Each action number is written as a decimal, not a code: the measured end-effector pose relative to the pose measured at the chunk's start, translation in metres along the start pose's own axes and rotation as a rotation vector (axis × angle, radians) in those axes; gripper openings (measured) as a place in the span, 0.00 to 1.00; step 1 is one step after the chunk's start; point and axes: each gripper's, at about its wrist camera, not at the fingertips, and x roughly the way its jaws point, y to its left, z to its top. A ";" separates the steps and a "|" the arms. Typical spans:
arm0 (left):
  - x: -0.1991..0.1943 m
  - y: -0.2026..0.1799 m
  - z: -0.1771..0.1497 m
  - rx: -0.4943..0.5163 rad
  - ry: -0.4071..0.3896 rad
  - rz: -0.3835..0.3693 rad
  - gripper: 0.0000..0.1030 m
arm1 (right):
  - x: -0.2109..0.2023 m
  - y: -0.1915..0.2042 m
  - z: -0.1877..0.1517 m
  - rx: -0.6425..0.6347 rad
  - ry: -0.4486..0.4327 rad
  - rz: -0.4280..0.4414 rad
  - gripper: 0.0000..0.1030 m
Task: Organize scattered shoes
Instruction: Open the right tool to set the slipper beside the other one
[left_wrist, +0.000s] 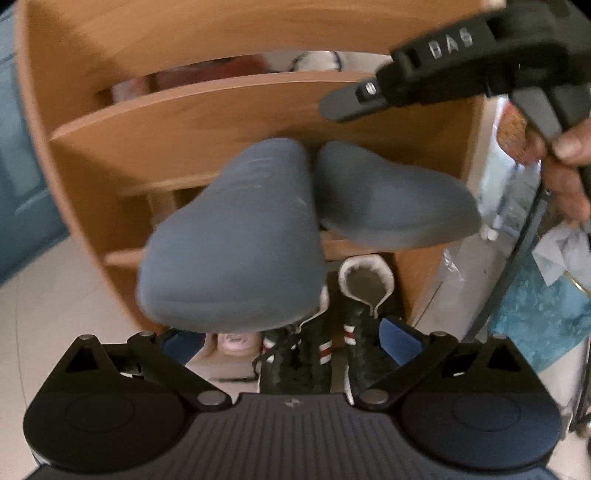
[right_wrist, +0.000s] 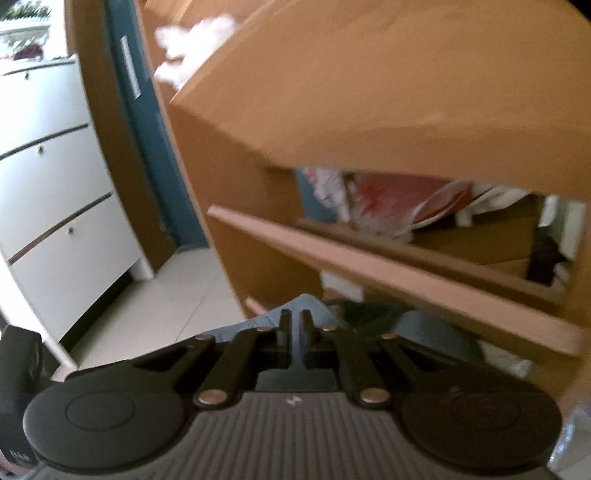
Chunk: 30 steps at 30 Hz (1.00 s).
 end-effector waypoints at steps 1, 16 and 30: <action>0.004 -0.003 0.004 0.005 -0.004 -0.013 1.00 | -0.006 -0.001 0.001 0.008 -0.008 -0.021 0.05; 0.018 -0.016 0.031 0.180 0.095 -0.093 1.00 | -0.058 0.002 -0.012 0.015 -0.056 -0.199 0.32; -0.033 0.073 0.028 0.157 0.013 0.117 1.00 | -0.085 -0.008 -0.048 0.033 0.007 -0.292 0.44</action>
